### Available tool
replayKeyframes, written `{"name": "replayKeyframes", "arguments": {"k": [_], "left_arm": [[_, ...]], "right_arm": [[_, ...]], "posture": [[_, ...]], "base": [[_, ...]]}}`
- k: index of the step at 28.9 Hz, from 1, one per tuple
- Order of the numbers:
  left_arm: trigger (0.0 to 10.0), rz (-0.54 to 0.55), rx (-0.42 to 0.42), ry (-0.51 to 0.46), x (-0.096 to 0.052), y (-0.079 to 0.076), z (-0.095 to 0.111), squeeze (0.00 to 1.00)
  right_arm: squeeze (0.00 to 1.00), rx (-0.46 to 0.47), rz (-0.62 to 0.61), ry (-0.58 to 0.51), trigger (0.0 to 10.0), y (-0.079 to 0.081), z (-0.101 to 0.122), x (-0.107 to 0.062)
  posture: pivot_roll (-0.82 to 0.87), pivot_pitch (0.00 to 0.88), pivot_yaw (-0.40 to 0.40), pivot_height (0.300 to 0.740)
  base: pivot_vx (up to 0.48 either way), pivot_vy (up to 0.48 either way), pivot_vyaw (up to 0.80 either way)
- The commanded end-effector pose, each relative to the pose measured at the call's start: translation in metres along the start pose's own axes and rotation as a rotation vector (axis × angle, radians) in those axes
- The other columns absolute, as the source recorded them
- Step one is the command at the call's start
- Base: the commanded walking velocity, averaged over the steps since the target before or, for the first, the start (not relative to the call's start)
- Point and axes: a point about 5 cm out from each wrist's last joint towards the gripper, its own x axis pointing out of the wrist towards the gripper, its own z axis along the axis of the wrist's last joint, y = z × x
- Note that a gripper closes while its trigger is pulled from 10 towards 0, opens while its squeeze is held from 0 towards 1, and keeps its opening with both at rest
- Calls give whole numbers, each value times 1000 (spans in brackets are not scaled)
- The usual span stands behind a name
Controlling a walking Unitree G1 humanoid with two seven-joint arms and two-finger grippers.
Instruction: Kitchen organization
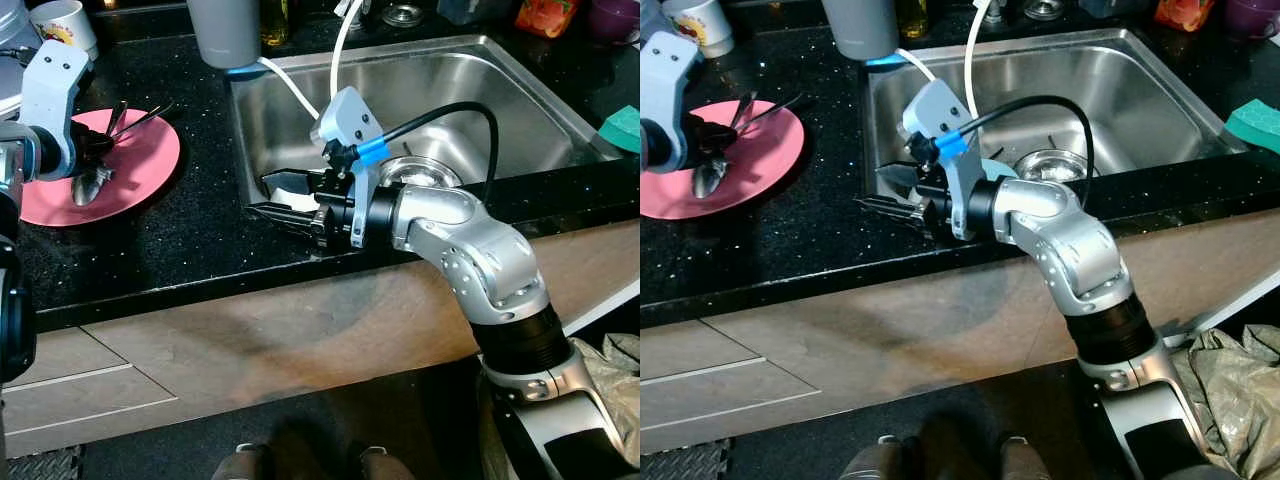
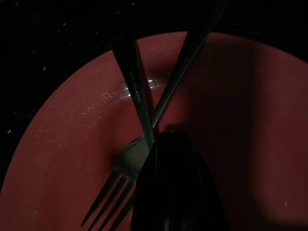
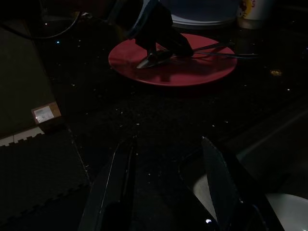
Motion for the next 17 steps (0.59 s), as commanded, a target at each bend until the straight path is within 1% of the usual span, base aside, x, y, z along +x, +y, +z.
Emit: {"name": "replayKeyframes", "arguments": {"k": [1, 4, 7, 11, 12, 13, 15, 17], "left_arm": [[0, 15, 2, 23, -1, 3, -4, 0], [0, 25, -2, 7, -2, 5, -1, 0], [0, 52, 15, -36, -4, 8, 8, 0], [0, 66, 7, -70, -6, 9, 15, 0], [0, 90, -19, -145, -9, 12, 29, 0], [0, 90, -19, -145, -9, 12, 29, 0], [0, 79, -49, -218, -13, 12, 42, 0], [0, 105, -74, -240, -17, 16, 51, 0]], "right_arm": [[0, -15, 8, -9, 10000, 2, 3, 0], [0, -15, 4, -9, 10000, 2, 4, 0], [0, -14, -4, -10, 10000, 1, 4, -1], [0, -15, -7, -9, 10000, 0, 4, -1], [0, -17, -10, -9, 10000, -1, 4, -1], [0, -17, -10, -9, 10000, -1, 4, -1], [0, -17, -13, -10, 10000, -2, 5, -1], [0, -17, -14, -10, 10000, -2, 5, -1]], "posture": [[11, 205, 17, 740], [11, 206, 17, 740], [11, 210, 16, 740], [11, 210, 15, 740], [10, 213, 15, 740], [10, 213, 15, 740], [10, 212, 15, 740], [9, 213, 15, 740]], "base": [[0, 0, 0], [0, 0, 0], [0, 0, 0], [0, 0, 0], [0, 0, 0], [0, 0, 0], [0, 0, 0], [0, 0, 0]]}}
